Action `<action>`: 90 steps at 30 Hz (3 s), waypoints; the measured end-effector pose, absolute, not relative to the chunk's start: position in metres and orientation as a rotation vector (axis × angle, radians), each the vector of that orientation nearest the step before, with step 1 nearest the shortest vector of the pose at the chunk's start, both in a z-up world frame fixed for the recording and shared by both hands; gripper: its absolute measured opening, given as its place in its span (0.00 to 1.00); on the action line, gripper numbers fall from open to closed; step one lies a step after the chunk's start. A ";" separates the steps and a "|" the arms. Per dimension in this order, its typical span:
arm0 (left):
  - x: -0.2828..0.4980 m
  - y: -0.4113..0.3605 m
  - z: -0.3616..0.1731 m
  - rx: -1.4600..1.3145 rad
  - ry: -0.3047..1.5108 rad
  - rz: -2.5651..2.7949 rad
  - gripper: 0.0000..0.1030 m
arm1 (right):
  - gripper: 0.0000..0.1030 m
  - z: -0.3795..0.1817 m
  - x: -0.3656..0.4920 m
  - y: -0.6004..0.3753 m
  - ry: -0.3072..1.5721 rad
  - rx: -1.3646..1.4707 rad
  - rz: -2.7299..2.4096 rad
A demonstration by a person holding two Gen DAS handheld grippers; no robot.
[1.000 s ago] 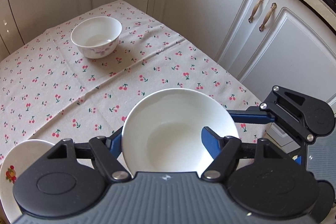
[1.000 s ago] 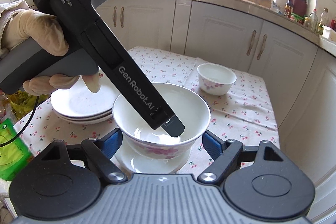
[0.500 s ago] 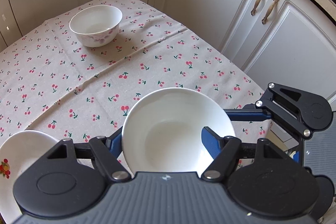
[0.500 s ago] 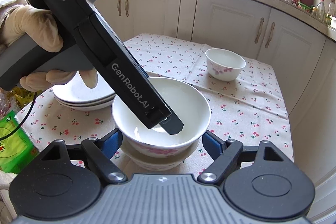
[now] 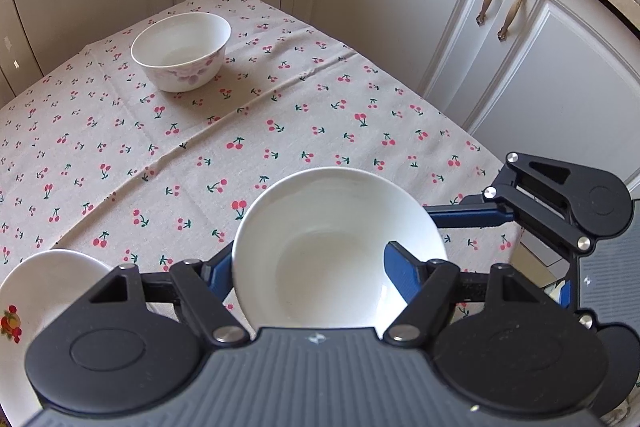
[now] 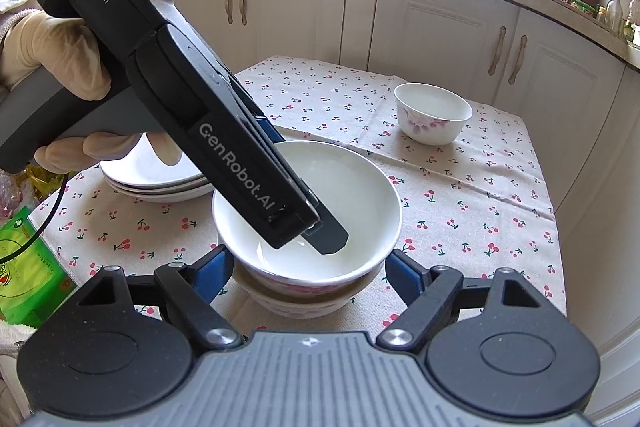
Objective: Organize plates and bowls
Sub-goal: 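Open the left gripper and withdraw it from the stacked bowls, then move the right gripper to the plain white bowl and grasp its rim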
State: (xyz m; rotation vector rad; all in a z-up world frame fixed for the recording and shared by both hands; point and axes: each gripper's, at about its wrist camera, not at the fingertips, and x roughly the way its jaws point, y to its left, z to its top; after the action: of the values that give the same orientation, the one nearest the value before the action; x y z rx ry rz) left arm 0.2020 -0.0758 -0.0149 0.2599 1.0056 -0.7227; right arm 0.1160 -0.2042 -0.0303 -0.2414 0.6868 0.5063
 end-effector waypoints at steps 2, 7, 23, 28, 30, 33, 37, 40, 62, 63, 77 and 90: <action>0.202 -0.075 -0.015 0.262 1.001 -0.724 0.73 | 0.84 -0.031 0.116 -0.204 0.687 -0.245 0.506; 0.200 -0.076 -0.015 0.269 0.991 -0.726 0.73 | 0.84 -0.033 0.116 -0.203 0.695 -0.254 0.506; 0.194 -0.063 -0.007 0.213 0.917 -0.748 0.90 | 1.00 -0.027 0.111 -0.212 0.653 -0.215 0.512; 0.180 -0.050 -0.001 0.158 0.884 -0.797 0.90 | 1.00 -0.028 0.110 -0.213 0.659 -0.225 0.499; 0.173 -0.045 0.003 0.144 0.858 -0.818 0.90 | 1.00 -0.029 0.109 -0.214 0.662 -0.226 0.500; 0.166 -0.041 0.008 0.141 0.823 -0.841 0.91 | 1.00 -0.030 0.108 -0.214 0.669 -0.233 0.494; 0.170 -0.039 0.002 0.100 0.863 -0.873 0.91 | 1.00 -0.030 0.107 -0.213 0.670 -0.235 0.495; 0.173 -0.037 -0.004 0.071 0.878 -0.881 0.91 | 1.00 -0.030 0.107 -0.213 0.671 -0.235 0.489; 0.242 -0.026 0.031 0.161 0.682 -0.706 0.98 | 1.00 0.016 0.189 -0.265 0.591 -0.181 0.447; 0.250 -0.028 0.031 0.169 0.680 -0.696 0.98 | 1.00 0.016 0.196 -0.267 0.595 -0.179 0.438; 0.350 -0.060 -0.012 0.210 0.753 -0.605 0.98 | 1.00 0.020 0.291 -0.286 0.648 -0.188 0.429; 0.383 -0.082 -0.044 0.285 0.722 -0.607 0.97 | 0.95 -0.006 0.388 -0.272 0.736 -0.183 0.575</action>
State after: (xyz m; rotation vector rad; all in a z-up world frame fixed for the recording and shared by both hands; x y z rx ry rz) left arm 0.3832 -0.0824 -0.0443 0.2849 0.7223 -0.6066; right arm 0.3881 -0.2719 -0.0063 -0.1831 0.7356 0.5753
